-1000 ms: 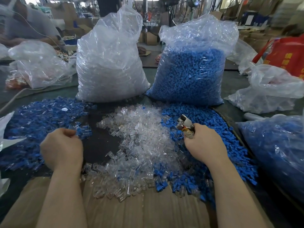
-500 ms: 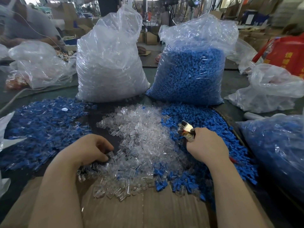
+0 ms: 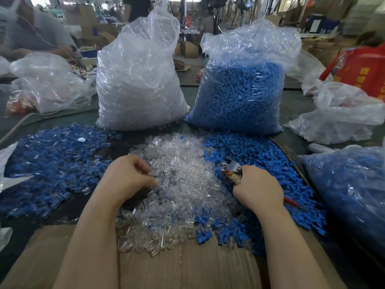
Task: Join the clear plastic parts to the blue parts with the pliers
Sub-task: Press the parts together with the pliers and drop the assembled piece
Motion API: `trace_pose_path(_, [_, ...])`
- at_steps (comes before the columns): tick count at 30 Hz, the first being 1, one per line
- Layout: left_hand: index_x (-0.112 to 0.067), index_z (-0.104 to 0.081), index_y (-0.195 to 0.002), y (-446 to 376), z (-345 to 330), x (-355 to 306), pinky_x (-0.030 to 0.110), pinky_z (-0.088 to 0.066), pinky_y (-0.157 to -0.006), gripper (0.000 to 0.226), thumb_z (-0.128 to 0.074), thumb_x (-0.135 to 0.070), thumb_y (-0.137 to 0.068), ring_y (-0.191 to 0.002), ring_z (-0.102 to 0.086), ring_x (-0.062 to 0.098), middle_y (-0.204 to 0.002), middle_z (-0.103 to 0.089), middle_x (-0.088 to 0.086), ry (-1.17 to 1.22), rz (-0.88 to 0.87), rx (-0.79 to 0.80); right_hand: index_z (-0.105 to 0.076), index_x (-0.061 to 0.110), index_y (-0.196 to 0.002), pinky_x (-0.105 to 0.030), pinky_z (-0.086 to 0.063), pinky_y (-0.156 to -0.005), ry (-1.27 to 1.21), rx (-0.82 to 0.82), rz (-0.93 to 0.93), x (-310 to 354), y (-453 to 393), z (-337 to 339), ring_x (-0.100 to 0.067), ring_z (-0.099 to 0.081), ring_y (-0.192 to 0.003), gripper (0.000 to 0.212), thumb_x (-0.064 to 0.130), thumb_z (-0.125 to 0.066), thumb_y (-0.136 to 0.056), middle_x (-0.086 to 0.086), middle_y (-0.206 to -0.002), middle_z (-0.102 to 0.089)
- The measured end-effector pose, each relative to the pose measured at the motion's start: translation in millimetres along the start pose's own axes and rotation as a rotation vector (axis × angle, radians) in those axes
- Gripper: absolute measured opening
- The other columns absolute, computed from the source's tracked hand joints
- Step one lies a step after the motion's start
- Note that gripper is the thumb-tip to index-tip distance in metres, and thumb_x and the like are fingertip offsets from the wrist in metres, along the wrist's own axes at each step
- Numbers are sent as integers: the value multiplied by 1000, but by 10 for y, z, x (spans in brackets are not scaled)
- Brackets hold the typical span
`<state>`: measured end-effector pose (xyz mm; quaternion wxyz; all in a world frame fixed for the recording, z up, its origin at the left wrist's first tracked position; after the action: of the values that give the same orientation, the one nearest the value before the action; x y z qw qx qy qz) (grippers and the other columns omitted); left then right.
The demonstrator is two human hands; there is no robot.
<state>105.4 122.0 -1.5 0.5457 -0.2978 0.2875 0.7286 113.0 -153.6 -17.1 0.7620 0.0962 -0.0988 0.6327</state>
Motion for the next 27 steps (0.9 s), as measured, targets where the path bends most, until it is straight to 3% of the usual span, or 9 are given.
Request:
trace_pose_path(5, [-10, -64, -79, 75, -145, -226, 24, -55, -57, 39, -94, -10, -54, -62, -66, 13, -66, -70, 4, 267, -75, -1, -44, 22, -78, -28, -29, -47, -56, -87, -18, -2, -21, 60, -18, -48, -61, 17, 25, -60, -83, 0, -73, -52])
trace_pose_path(7, [-10, -64, -79, 88, -199, -296, 28, -58, -62, 38, -93, -9, -54, -67, -69, 18, -71, -71, 6, 348, -93, -6, -45, 23, -80, -29, -31, -48, -89, -129, -1, -3, -38, 98, -17, -48, -62, 18, 31, -59, -87, 2, -73, -52])
trace_pose_path(10, [-16, -64, -78, 117, -280, -378, 38, -60, -71, 37, -95, -16, -56, -71, -68, 20, -75, -70, 4, 311, -125, -62, -52, 25, -86, -32, -39, -56, -228, -146, 66, 34, -45, 157, -19, -52, -68, 20, 41, -64, -89, 6, -77, -57])
trace_pose_path(15, [-26, -63, -75, 197, -433, -521, 29, -52, -62, 34, -94, -24, -61, -64, -65, 9, -69, -68, -7, 216, -209, -131, -64, 27, -100, -42, -53, -78, -569, -122, 206, 226, 53, 191, -21, -62, -86, 23, 39, -73, -84, 10, -87, -66])
trace_pose_path(19, [-28, -63, -74, 275, -520, -651, 20, -48, -58, 32, -92, -26, -62, -62, -62, 1, -67, -66, -11, 150, -294, -159, -66, 24, -94, -47, -54, -78, -726, -131, 301, 356, 126, 201, -19, -65, -83, 21, 37, -76, -81, 8, -84, -69])
trace_pose_path(22, [-28, -65, -74, 308, -568, -720, 18, -49, -58, 29, -92, -22, -64, -61, -62, -1, -66, -68, -11, 226, -320, -133, -67, 22, -92, -51, -55, -76, -821, -134, 310, 397, 147, 198, -22, -66, -81, 17, 33, -75, -82, 4, -82, -70])
trace_pose_path(25, [-25, -67, -76, 305, -595, -746, 19, -50, -60, 27, -90, -14, -65, -60, -63, 0, -68, -70, -9, 327, -297, -69, -68, 29, -86, -46, -56, -73, -908, -133, 283, 386, 148, 176, -15, -66, -77, 8, 26, -75, -82, 8, -77, -70])
trace_pose_path(27, [-21, -67, -77, 313, -595, -748, 21, -52, -63, 27, -88, -7, -66, -62, -65, 3, -69, -72, -7, 395, -273, -18, -69, 30, -84, -30, -56, -68, -968, -116, 290, 372, 146, 172, -6, -66, -73, 11, 21, -76, -83, 13, -77, -71])
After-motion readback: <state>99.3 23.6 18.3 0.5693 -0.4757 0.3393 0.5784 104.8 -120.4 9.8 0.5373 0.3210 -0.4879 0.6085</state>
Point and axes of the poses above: each hand's wrist, its own y-axis away from the middle knuckle, its own z-axis out of the back of the hand, x = y × z, the point moved 2 cm from there along -y, towards the middle knuckle
